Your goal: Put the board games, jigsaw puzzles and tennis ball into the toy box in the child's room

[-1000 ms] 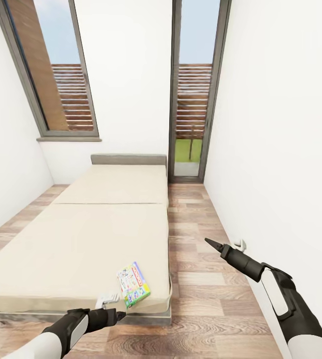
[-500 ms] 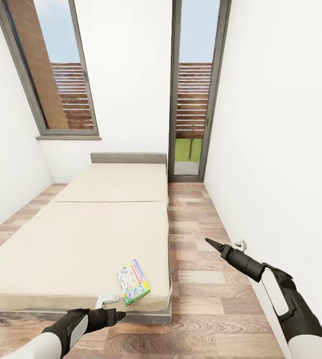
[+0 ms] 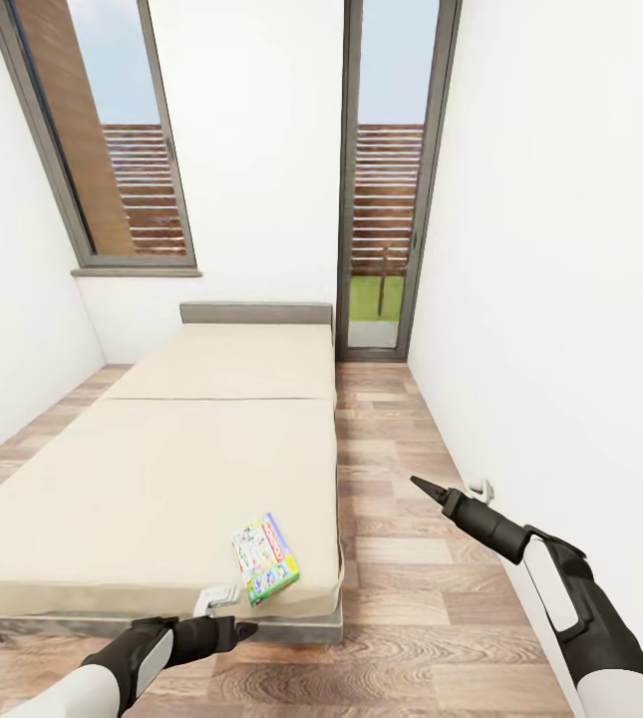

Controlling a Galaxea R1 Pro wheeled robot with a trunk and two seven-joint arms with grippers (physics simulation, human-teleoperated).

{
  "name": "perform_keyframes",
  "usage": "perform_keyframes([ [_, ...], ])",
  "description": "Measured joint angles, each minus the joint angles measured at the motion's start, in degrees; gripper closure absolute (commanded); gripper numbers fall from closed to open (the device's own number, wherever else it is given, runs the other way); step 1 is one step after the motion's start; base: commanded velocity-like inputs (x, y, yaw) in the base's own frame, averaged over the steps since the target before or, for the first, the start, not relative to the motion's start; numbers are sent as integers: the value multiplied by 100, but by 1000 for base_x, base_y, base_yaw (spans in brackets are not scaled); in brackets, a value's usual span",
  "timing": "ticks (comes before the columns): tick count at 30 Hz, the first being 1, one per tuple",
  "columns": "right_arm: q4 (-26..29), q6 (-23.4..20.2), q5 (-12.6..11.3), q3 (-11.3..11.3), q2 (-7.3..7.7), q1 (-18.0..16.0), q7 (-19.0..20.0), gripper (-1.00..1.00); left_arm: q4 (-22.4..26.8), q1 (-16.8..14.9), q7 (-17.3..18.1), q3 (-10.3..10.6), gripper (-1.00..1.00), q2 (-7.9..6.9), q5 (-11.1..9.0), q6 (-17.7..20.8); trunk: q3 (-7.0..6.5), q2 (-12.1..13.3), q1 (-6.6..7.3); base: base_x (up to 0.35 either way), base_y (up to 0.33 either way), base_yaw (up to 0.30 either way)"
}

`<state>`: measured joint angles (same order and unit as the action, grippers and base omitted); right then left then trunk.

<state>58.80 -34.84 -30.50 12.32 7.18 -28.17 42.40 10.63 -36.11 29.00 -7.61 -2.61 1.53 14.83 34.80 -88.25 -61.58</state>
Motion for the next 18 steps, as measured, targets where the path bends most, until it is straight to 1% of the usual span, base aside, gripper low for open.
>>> perform_keyframes([
  [2,0,0,-2,0,1,0,0,-100,0,0,74,0,-100,-27,-1,3,36,-80,-44,0,0,0],
  [7,0,0,-4,0,3,0,0,-100,1,0,446,-6,-100,-120,-5,14,126,-281,-154,0,0,0],
  [9,0,0,-4,0,-3,0,-1,-100,2,0,695,-8,-100,-170,-8,15,162,-361,-198,0,0,0],
  [12,0,0,-4,0,-14,0,-6,-100,3,1,941,-13,-100,-220,-9,15,216,-481,-264,0,0,0],
  [14,0,0,-4,0,-20,0,-11,-100,3,1,1159,-18,-100,-299,-28,14,251,-562,-308,0,0,0],
  [18,0,6,-4,0,-22,0,-16,-100,4,1,1500,-25,-100,-408,-50,6,323,-722,-395,0,0,0],
])
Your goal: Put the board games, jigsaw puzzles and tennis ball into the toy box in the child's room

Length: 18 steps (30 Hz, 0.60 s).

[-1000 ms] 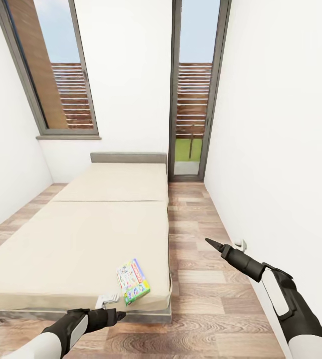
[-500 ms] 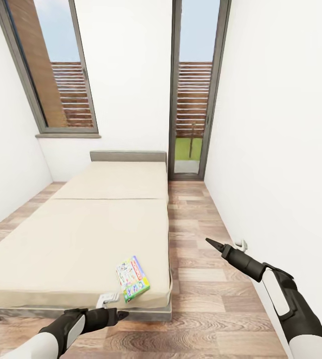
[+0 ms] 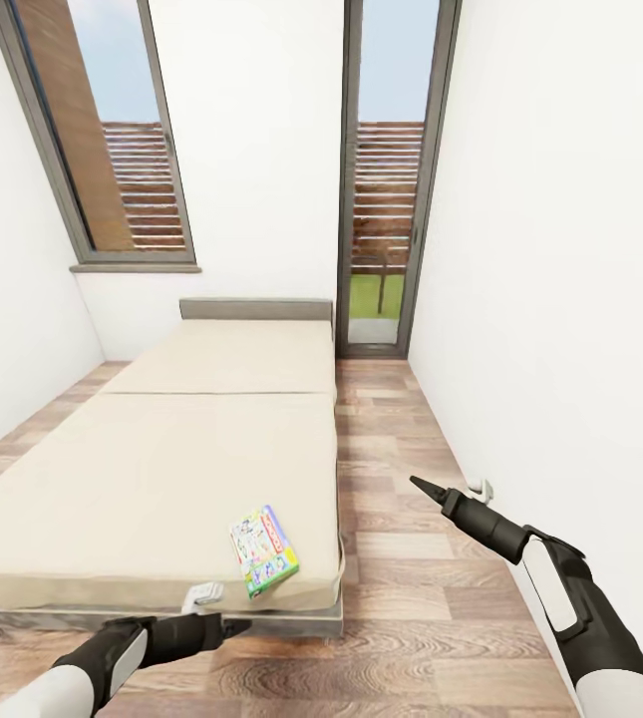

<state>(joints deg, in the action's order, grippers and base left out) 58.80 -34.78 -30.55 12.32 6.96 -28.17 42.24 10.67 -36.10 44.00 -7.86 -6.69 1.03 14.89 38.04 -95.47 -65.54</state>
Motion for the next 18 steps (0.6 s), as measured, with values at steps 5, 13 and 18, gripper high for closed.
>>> perform_keyframes([
  [5,-17,107,-4,0,9,0,-2,-100,1,0,586,-33,-100,-162,-16,-9,90,-201,-110,0,0,0],
  [13,-26,183,-12,0,28,0,5,-100,-2,0,1774,-66,-100,-540,-18,-17,233,-522,-286,0,0,0],
  [18,-26,188,-23,0,30,0,7,-100,-5,0,2024,-104,-100,-770,-63,-40,270,-603,-330,0,0,0],
])
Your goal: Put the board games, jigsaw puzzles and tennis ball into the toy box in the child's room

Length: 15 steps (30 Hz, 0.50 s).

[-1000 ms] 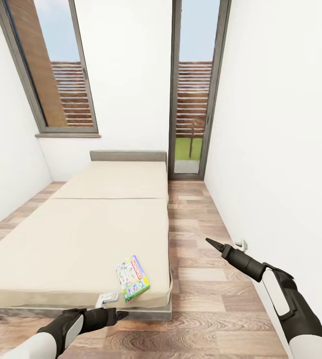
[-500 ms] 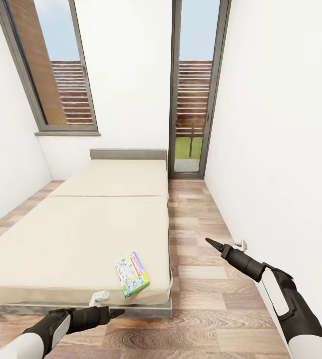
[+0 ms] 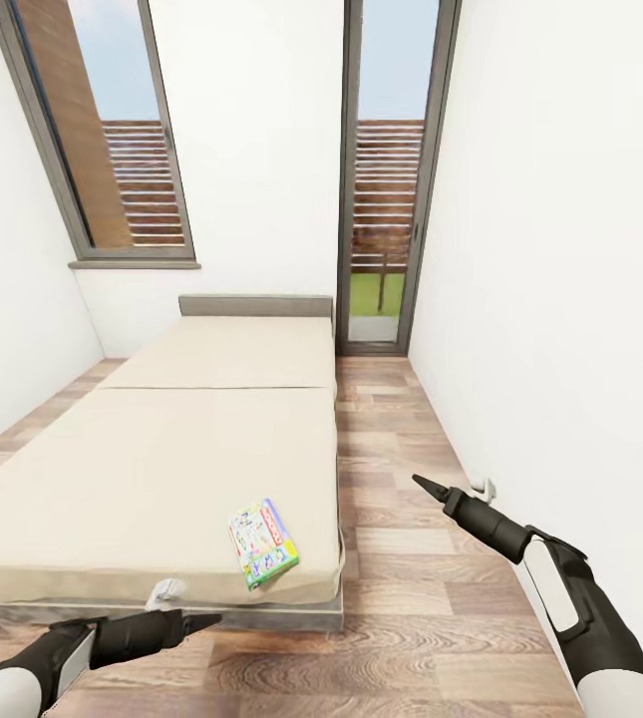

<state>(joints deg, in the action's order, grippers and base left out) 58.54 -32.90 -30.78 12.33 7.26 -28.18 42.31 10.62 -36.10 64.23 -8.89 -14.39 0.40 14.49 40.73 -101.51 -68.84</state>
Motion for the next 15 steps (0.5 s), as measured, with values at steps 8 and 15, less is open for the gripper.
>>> perform_keyframes([
  [8,0,1,0,0,-3,0,0,-100,0,0,67,-162,-100,-164,-99,0,71,-159,-87,0,0,0],
  [15,0,5,-2,0,-4,0,0,-100,0,0,180,-410,-100,-214,-197,15,126,-281,-154,0,0,0],
])
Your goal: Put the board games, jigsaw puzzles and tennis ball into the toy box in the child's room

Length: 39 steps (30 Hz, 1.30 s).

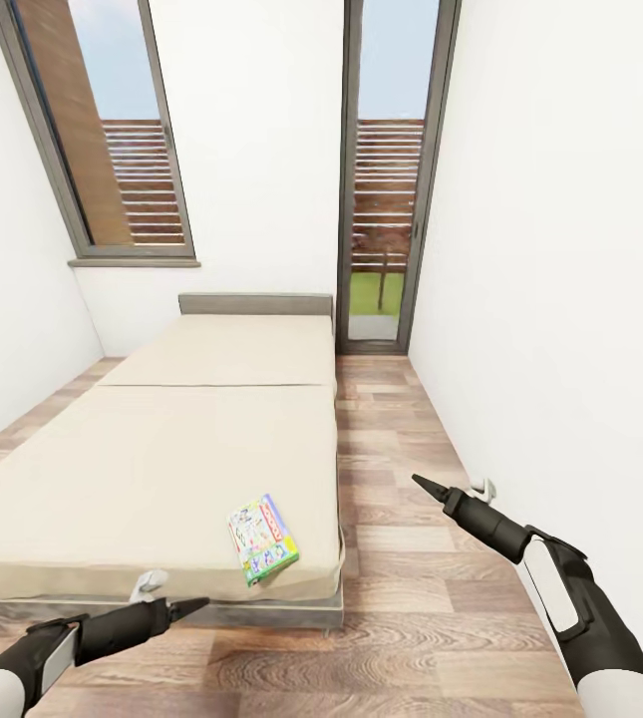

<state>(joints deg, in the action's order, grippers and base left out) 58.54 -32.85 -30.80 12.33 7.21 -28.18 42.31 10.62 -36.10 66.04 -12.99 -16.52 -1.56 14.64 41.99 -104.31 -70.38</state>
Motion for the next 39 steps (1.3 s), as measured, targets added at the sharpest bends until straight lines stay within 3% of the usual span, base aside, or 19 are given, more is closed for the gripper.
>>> perform_keyframes([
  [6,0,4,2,0,0,0,0,-100,0,0,145,-197,-100,-7,-49,28,53,-119,-65,0,0,0],
  [13,0,3,-8,0,6,0,0,-100,8,-5,245,-788,-100,7,-65,69,179,-400,-219,0,0,0],
  [18,0,-2,-22,0,16,0,6,-100,11,-8,254,-990,-100,20,-66,89,215,-481,-264,0,0,0],
  [24,0,-1,-33,0,19,0,8,-100,16,-10,243,-1041,-100,40,-67,106,215,-481,-264,0,0,0],
  [34,0,2,-33,0,17,0,8,-100,32,-32,282,-1057,-100,50,-70,151,395,-881,-483,0,0,0],
  [39,10,-2,-22,-5,-4,0,1,-100,47,-64,391,-1061,-100,53,-71,466,484,-1082,-593,0,0,0],
])
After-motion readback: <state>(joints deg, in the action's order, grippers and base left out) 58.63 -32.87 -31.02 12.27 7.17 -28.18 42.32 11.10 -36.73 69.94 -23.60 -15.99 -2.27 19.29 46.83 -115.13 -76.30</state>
